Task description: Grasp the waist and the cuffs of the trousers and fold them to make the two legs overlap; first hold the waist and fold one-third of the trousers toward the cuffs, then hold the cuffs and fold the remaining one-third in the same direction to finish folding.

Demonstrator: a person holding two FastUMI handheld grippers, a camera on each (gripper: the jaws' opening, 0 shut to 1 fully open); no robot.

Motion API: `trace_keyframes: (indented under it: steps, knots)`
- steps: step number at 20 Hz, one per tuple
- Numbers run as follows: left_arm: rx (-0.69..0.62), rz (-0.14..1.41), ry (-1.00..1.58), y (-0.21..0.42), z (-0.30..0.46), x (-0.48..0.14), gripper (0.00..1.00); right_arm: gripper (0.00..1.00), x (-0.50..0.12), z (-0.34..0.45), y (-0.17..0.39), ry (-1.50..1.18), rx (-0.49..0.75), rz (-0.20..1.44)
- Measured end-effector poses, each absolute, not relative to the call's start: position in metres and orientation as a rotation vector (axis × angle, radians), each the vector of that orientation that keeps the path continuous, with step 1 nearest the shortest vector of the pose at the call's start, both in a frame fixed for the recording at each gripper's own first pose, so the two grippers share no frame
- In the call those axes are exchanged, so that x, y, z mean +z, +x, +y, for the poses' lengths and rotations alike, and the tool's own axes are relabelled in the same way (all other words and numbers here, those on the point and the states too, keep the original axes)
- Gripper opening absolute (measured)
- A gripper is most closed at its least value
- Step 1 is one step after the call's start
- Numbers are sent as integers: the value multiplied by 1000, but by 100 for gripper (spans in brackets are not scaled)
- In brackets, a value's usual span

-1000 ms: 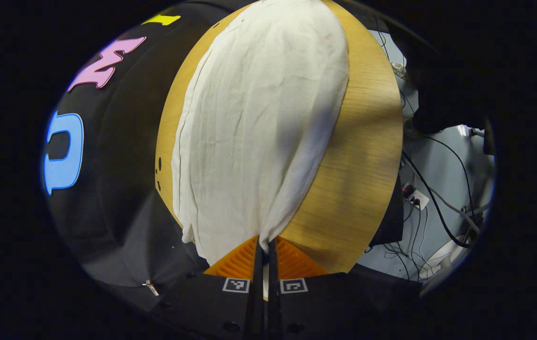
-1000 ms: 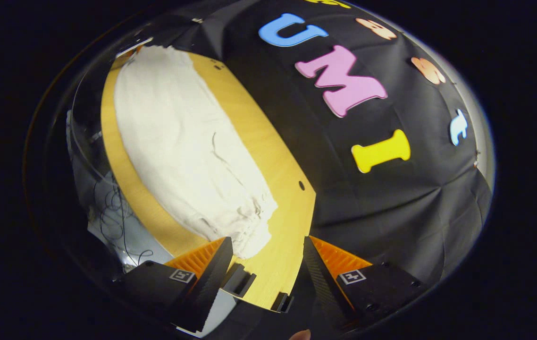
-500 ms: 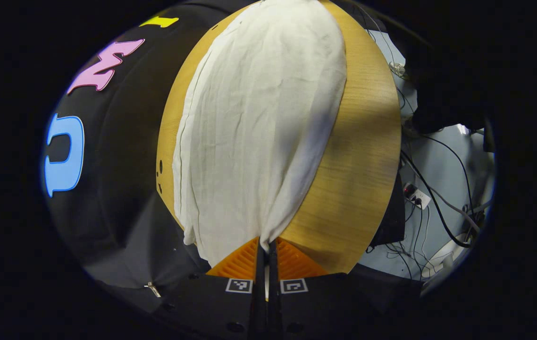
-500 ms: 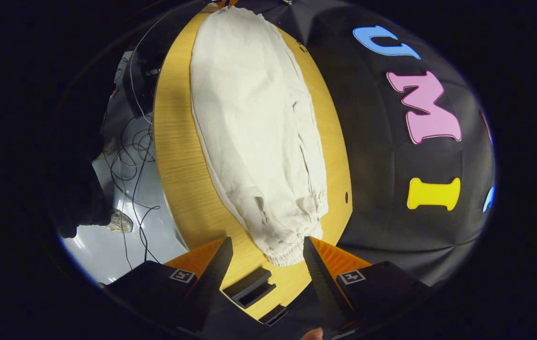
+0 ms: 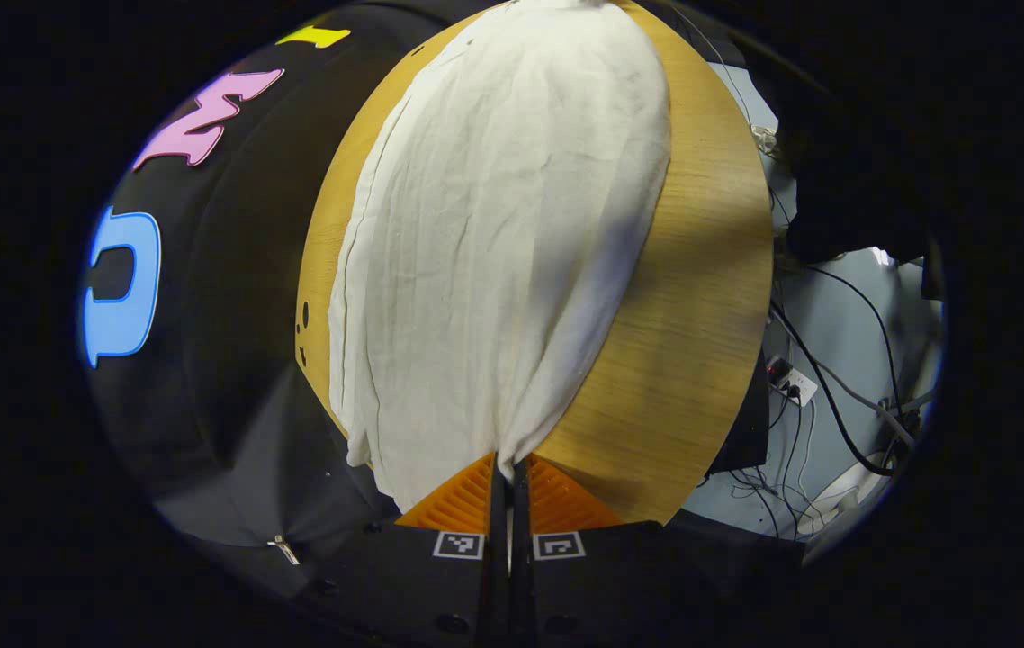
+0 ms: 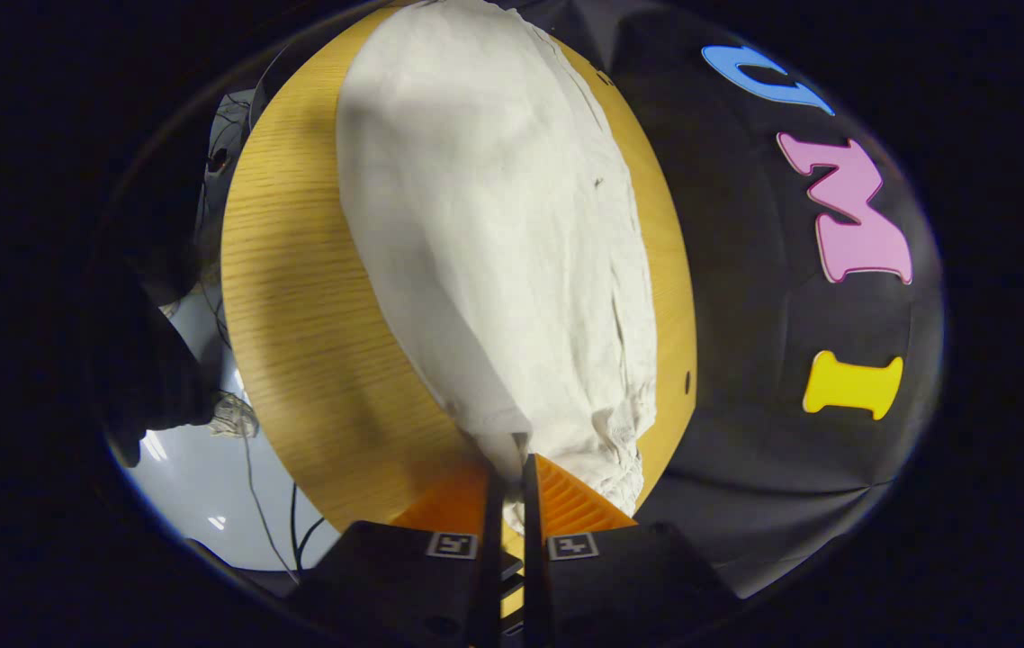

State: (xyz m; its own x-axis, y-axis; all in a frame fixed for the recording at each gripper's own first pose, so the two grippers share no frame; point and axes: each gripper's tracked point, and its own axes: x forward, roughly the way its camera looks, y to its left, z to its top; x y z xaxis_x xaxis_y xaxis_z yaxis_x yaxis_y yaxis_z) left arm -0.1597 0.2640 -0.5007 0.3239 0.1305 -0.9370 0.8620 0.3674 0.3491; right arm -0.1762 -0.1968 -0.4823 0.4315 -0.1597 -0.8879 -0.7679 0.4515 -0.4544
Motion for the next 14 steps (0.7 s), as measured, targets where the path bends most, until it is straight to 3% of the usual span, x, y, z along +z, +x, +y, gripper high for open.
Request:
trace_keyframes:
  steps: [2, 6, 14]
  knots:
    - [-610, 1181, 1054, -159, 265, -499, 5, 5, -477, -191, -177, -970, 497, 1104]
    - [-554, 1161, 942, -145, 262, -480, 5, 5, -447, -191, -167, -916, 433, 1035]
    - [-348, 1095, 749, -60, 280, -446, 5, 5, -381, -214, -98, -740, 142, 908]
